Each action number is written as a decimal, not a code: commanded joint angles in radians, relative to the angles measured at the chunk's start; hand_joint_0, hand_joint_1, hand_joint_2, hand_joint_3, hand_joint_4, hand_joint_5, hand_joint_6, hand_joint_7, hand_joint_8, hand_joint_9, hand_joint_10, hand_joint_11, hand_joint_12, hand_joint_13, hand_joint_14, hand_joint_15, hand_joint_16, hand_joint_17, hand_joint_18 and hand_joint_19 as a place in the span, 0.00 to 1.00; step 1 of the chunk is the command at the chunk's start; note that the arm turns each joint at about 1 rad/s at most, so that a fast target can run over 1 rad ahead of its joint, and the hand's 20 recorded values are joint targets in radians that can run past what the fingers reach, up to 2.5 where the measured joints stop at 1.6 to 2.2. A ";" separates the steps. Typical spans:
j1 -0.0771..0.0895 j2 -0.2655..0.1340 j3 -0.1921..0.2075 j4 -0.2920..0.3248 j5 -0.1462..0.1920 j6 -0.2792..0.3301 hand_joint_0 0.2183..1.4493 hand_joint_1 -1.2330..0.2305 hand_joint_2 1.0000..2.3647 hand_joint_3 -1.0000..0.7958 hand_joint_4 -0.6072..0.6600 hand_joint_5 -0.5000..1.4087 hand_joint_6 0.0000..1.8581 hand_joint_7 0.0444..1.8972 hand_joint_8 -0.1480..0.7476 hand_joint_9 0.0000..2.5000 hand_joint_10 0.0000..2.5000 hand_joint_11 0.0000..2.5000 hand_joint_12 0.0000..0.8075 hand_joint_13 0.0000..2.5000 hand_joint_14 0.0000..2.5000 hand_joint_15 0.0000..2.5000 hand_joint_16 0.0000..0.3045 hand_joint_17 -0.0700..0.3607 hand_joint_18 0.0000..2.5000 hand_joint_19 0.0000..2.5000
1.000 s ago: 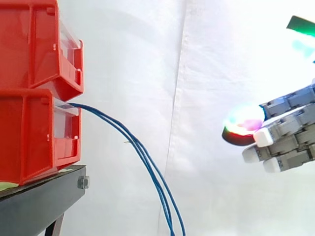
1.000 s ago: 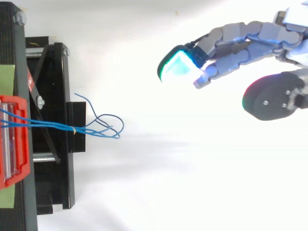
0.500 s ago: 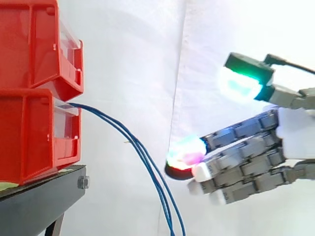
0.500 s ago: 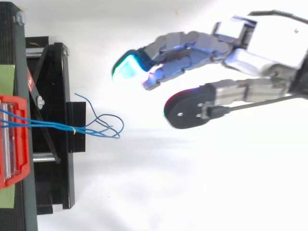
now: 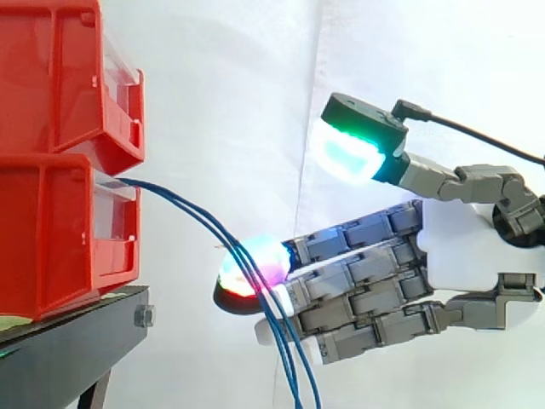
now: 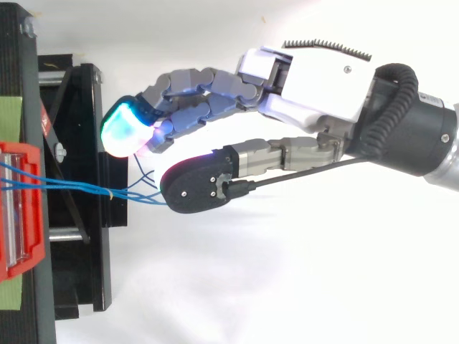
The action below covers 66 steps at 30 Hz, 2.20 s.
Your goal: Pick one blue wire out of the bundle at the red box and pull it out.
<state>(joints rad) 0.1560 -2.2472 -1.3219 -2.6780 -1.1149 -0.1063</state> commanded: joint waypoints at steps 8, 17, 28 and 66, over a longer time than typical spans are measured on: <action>0.016 -0.005 0.004 0.013 0.006 -0.019 0.21 0.46 0.00 0.29 0.75 0.17 0.27 0.43 0.55 0.24 0.00 0.13 0.56 0.17 0.00 0.04 0.20 0.49 0.17 0.12; 0.020 -0.048 0.004 0.027 0.003 0.017 0.22 0.46 0.00 0.29 0.76 0.17 0.27 0.43 0.56 0.24 0.00 0.13 0.56 0.17 0.00 0.05 0.20 0.49 0.18 0.13; 0.027 -0.084 0.046 0.044 0.003 -0.006 0.23 0.45 0.00 0.31 0.76 0.18 0.27 0.44 0.55 0.24 0.00 0.13 0.55 0.18 0.00 0.05 0.20 0.48 0.18 0.13; 0.019 -0.083 0.142 -0.095 0.000 -0.006 0.28 0.39 0.01 0.39 0.72 0.20 0.27 0.61 0.54 0.25 0.00 0.14 0.53 0.19 0.00 0.05 0.19 0.46 0.20 0.13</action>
<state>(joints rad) 0.1754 -2.3310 -1.1792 -2.7733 -1.1150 -0.1116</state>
